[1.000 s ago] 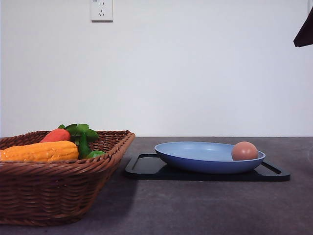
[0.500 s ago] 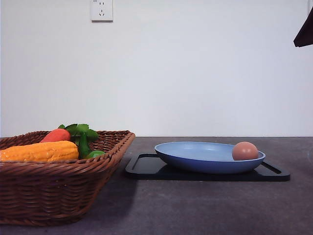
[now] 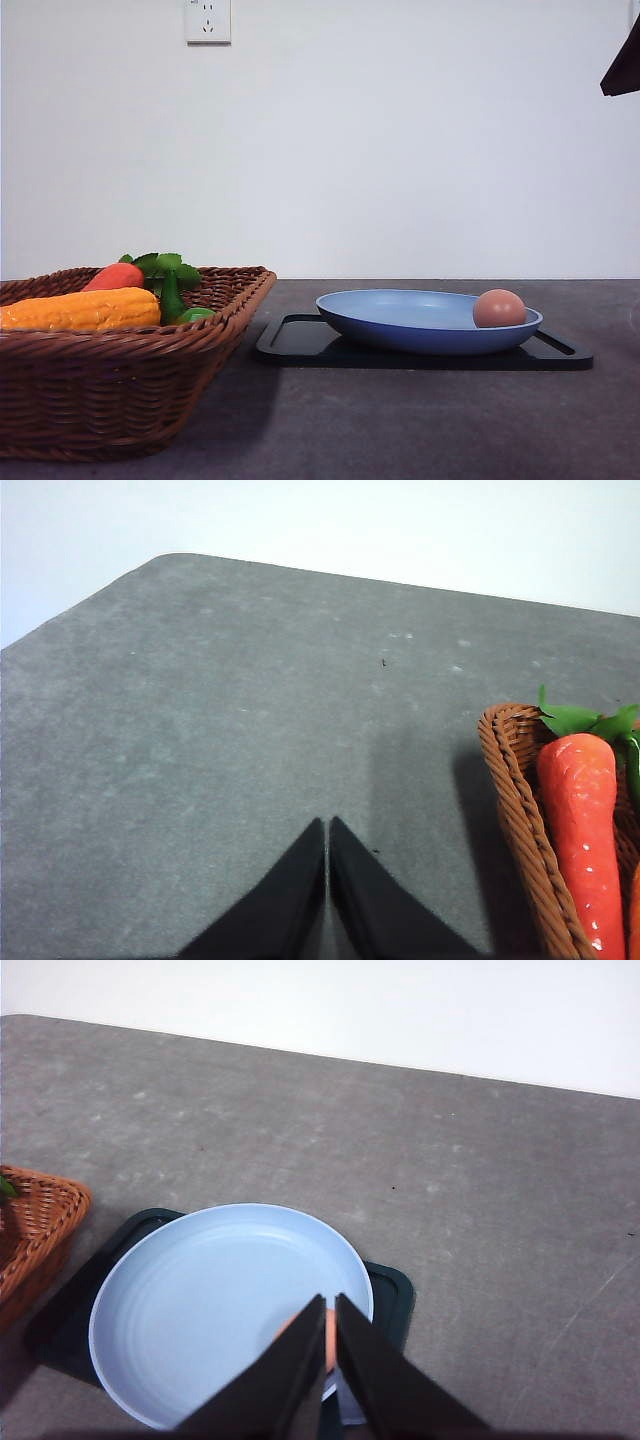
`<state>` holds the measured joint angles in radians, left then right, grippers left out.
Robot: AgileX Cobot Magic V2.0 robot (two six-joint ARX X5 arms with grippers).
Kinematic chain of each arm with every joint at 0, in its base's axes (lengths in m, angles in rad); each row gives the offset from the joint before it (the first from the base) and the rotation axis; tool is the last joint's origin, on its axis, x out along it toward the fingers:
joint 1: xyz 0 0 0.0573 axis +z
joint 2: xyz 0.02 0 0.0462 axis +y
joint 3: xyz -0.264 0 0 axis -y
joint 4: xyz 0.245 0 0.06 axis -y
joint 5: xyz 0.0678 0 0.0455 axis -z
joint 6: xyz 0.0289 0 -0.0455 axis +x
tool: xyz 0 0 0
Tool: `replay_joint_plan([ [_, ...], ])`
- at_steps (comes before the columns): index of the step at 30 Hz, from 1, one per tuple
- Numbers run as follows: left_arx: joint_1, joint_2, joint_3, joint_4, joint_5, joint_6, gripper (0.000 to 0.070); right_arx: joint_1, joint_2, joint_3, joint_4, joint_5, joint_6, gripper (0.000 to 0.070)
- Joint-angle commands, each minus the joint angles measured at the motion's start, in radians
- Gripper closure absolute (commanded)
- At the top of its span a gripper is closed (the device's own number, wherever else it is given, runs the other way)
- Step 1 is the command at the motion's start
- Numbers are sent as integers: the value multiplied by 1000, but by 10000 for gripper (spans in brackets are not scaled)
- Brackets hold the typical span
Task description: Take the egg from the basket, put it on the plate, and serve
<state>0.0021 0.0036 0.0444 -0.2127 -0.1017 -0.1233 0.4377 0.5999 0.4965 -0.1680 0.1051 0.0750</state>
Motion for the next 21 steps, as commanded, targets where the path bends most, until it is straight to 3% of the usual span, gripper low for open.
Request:
replay_joint_plan([
  [1, 2, 0, -23, -19, 1, -2, 700, 5, 4, 5, 11, 1, -3, 700],
  [13, 2, 0, -23, -18, 1, -1, 700, 5, 4, 5, 10, 1, -5, 700],
  [18, 2, 0, -23, -18, 1, -1, 700, -9, -100, -17, 1, 69, -135, 700],
  [21, 2, 0, -23, -18, 1, -1, 700, -43, -207, -56, 14, 83, -171, 700],
])
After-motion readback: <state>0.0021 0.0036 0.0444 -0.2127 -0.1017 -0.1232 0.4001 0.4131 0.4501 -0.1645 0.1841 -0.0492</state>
